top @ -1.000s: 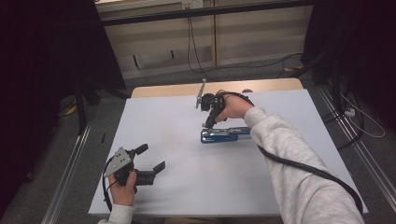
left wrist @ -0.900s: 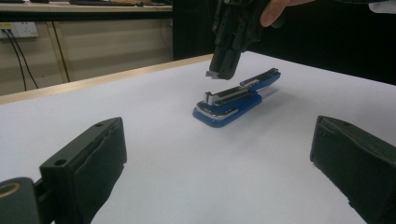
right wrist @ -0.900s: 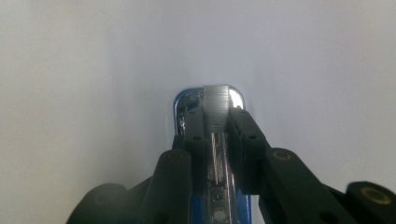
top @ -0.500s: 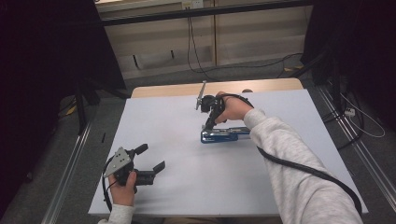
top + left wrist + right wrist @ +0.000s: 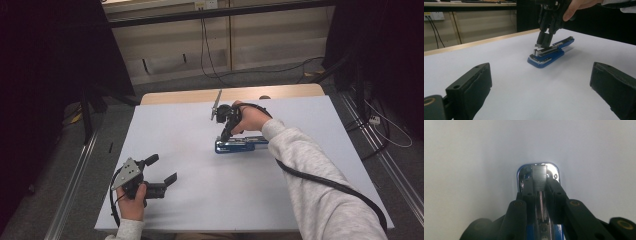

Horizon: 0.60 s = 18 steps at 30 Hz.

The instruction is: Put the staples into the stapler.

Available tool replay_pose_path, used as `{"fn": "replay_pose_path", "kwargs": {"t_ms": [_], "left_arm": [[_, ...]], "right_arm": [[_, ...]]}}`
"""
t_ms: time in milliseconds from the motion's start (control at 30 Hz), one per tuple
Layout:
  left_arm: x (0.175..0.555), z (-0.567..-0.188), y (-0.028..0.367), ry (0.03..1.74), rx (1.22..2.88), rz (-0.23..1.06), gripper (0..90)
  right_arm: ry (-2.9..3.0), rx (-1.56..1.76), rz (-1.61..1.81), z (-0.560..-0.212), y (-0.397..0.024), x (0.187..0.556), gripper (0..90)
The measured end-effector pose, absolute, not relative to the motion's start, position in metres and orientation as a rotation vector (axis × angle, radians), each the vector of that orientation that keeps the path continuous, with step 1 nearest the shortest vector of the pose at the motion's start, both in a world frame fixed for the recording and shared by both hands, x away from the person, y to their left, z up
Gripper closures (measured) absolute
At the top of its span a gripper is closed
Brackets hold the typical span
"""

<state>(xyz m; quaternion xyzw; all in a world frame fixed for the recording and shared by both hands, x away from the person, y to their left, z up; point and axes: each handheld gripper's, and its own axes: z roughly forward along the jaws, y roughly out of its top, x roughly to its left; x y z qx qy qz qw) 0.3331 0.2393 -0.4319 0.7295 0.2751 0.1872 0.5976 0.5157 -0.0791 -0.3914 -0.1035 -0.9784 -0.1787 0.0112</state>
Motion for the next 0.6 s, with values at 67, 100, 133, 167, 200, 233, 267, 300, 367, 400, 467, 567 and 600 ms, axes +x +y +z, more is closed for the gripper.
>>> {"fn": "replay_pose_path", "kwargs": {"t_ms": [67,100,133,167,200,233,267,300,367,400,467,567,600], "left_arm": [[0.3328,-0.4321,0.2388,0.643,1.689,0.431,3.8],[0.3328,-0.4321,0.2388,0.643,1.689,0.431,3.8],[0.3328,-0.4321,0.2386,0.642,1.688,0.43,3.8],[0.3328,-0.4321,0.2385,0.643,1.687,0.431,3.8],[0.3326,-0.4321,0.2383,0.645,1.685,0.428,3.8],[0.3326,-0.4321,0.2383,0.645,1.685,0.428,3.8],[0.333,-0.4321,0.239,0.639,1.693,0.426,3.8],[0.333,-0.4321,0.239,0.639,1.693,0.427,3.8],[0.3326,-0.4321,0.2385,0.645,1.685,0.426,3.8],[0.3327,-0.432,0.2387,0.643,1.687,0.431,3.8],[0.3329,-0.4319,0.2391,0.64,1.692,0.433,3.8],[0.333,-0.4322,0.2391,0.639,1.692,0.424,3.8],[0.3329,-0.4322,0.2388,0.644,1.688,0.428,3.8]], "right_arm": [[-3.052,-0.319,-0.554,-0.3929,-0.08,0.5161,78.4],[-3.049,-0.323,-0.554,-0.3932,-0.0802,0.516,78.4],[-3.051,-0.324,-0.553,-0.3934,-0.0804,0.5162,78.4],[-3.051,-0.319,-0.551,-0.3939,-0.0804,0.5164,78.4],[-3.052,-0.318,-0.55,-0.3942,-0.0801,0.5161,78.4],[-3.052,-0.318,-0.55,-0.3942,-0.0801,0.5161,78.4],[-3.05,-0.316,-0.552,-0.3948,-0.0798,0.5162,78.4],[-3.048,-0.32,-0.553,-0.3949,-0.0796,0.5162,78.4],[-3.053,-0.312,-0.557,-0.3956,-0.0796,0.5168,78.4],[-3.051,-0.318,-0.556,-0.3959,-0.0796,0.5168,78.3],[-3.055,-0.31,-0.551,-0.3964,-0.0796,0.517,78.3],[-3.052,-0.312,-0.552,-0.3973,-0.0797,0.5176,78.4],[-3.053,-0.311,-0.552,-0.3971,-0.0796,0.5176,78.3]]}}
